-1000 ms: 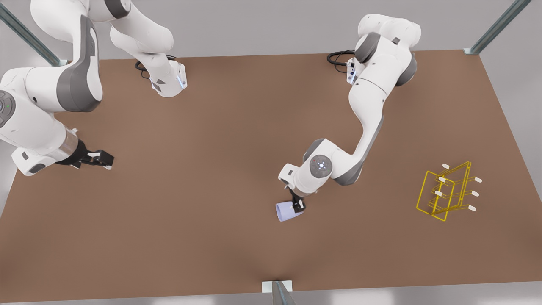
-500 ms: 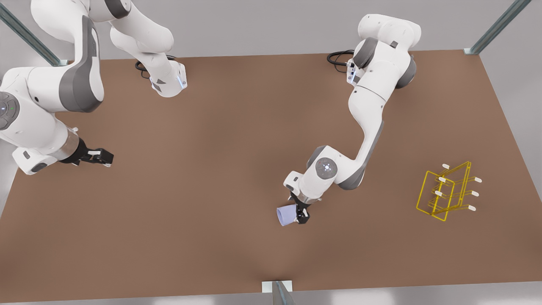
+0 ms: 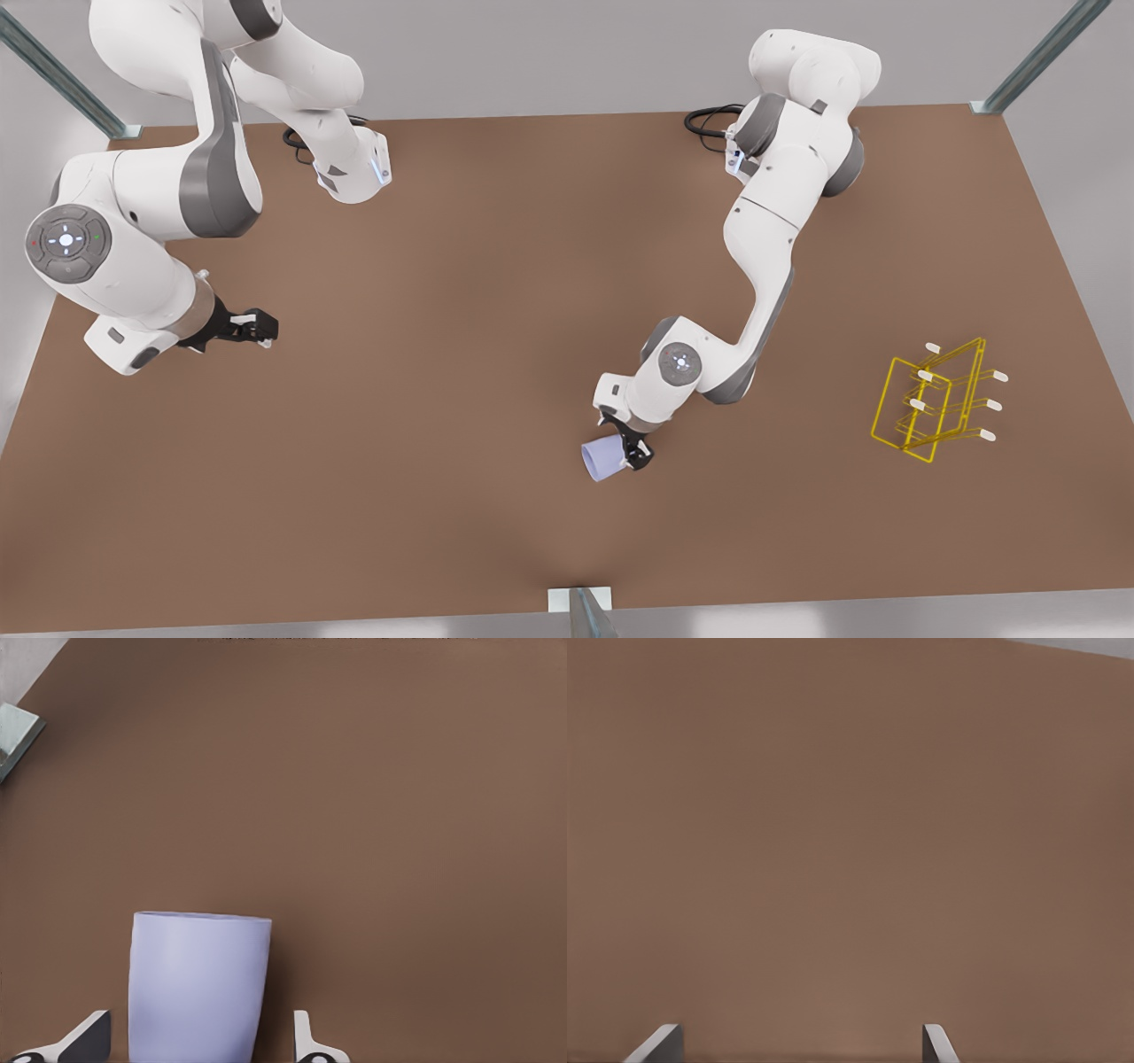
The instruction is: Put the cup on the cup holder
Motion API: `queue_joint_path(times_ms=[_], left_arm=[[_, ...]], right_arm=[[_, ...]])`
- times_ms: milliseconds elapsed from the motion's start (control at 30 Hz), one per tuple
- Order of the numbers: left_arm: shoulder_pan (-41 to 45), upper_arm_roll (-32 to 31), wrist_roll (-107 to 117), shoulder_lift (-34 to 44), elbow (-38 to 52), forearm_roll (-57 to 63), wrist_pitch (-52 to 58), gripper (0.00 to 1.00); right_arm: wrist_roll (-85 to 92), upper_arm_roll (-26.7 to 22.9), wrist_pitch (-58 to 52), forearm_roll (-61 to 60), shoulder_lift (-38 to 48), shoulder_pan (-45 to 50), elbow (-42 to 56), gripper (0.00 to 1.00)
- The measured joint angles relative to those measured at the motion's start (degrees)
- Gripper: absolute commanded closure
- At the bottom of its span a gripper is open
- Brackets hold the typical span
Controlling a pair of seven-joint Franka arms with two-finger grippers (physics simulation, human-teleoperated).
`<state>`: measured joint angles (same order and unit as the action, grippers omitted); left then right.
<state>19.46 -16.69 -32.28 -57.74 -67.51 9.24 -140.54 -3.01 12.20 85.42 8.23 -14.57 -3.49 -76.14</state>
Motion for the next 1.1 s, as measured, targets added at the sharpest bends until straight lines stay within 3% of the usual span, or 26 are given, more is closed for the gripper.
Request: queue_joint_path(times_ms=[800, 967, 1100], left_arm=[[0.4, 1.1, 8.9, -7.3, 3.3, 0.0, -8.6, 0.0], [0.4, 1.2, 9.7, -7.4, 3.3, 0.1, -9.2, 0.15], [0.4, 1.2, 10.4, -7.9, 3.3, 0.1, -9.4, 0.14]], right_arm=[[3.3, -0.1, 0.0, 0.3, -0.2, -0.3, 0.0, 0.0], [3.6, -0.1, 0.0, 0.3, -0.2, -0.4, 0.0, 0.0], [3.8, -0.1, 0.0, 0.3, -0.2, -0.5, 0.0, 0.0]])
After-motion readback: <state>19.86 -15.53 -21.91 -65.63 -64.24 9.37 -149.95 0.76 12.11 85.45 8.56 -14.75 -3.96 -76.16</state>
